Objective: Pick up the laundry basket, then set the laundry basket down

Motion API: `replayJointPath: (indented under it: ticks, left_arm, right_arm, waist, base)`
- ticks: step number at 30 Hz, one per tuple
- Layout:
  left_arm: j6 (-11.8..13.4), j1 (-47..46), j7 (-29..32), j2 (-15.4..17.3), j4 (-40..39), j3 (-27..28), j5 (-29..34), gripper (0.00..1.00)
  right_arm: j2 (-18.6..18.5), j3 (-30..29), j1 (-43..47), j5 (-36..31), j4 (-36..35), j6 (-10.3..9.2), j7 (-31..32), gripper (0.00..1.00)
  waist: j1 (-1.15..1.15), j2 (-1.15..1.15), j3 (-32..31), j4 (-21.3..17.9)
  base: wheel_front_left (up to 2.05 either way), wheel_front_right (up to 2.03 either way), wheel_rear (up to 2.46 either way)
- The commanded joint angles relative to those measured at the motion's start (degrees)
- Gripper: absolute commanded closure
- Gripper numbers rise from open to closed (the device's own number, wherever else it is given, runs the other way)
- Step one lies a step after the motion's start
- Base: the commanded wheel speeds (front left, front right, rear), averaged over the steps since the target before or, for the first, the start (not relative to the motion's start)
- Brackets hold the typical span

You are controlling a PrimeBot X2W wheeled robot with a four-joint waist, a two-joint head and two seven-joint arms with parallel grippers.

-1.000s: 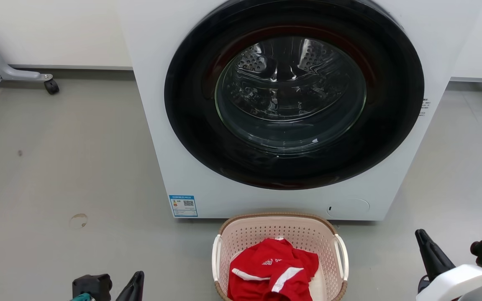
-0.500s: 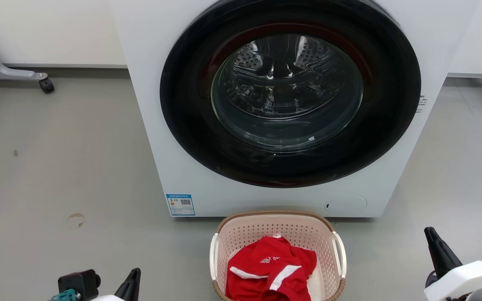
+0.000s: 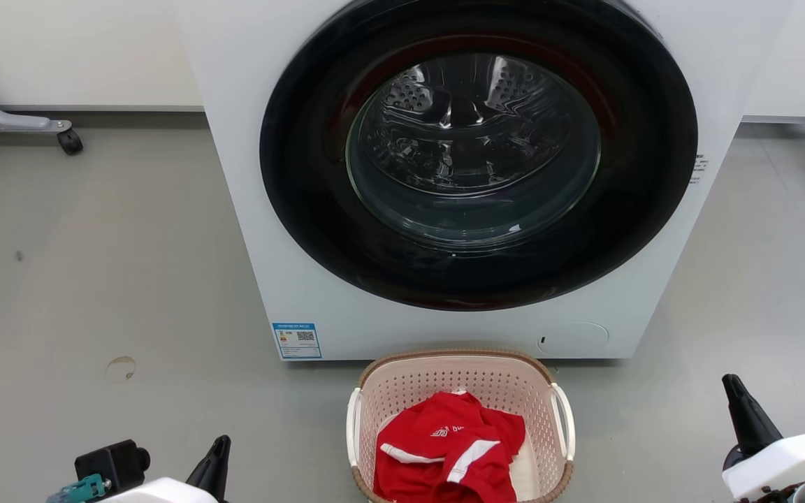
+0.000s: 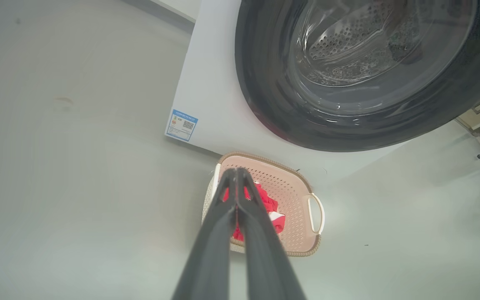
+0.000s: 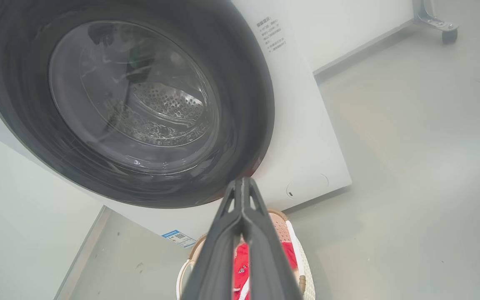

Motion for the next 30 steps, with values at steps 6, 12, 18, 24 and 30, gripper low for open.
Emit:
replayJointPath:
  ticks: [6, 12, 18, 24, 30]
  left_arm:
    - [-2.0, -3.39, -0.05, -0.71, -0.3, 3.42, -3.68, 1.0]
    - [-3.17, -3.79, 0.0, -1.75, 0.37, 5.09, -6.33, 1.0]
    - [-4.34, -4.21, 0.06, -2.78, 1.07, 6.76, -8.98, 1.0]
    - [-5.32, -4.56, 0.1, -3.65, 1.66, 8.16, -11.18, 1.0]
    - [-7.07, -5.19, 0.2, -5.22, 2.74, 10.68, -15.14, 1.0]
  right_arm:
    - [-1.11, -1.45, -3.17, 3.81, -1.81, -0.05, 0.86, 1.0]
    - [-1.02, -2.25, -3.41, 6.49, -1.94, -0.06, 1.39, 1.0]
    - [-0.92, -3.04, -3.64, 9.17, -2.07, -0.07, 1.92, 1.0]
    - [-0.85, -3.71, -3.84, 11.41, -2.17, -0.07, 2.36, 1.0]
    - [-0.71, -4.9, -4.19, 15.43, -2.37, -0.09, 3.15, 1.0]
  waist:
    - [-0.01, 0.0, 0.21, -0.29]
    - [-0.01, 0.0, 0.39, -0.55]
    - [-0.01, 0.0, 0.57, -0.8]
    - [-0.01, 0.0, 0.72, -1.01]
    - [-0.01, 0.0, 1.0, -1.4]
  base:
    - [0.0, 0.0, 0.0]
    - [0.0, 0.0, 0.0]
    - [0.0, 0.0, 0.0]
    - [0.0, 0.0, 0.0]
    - [0.0, 0.0, 0.0]
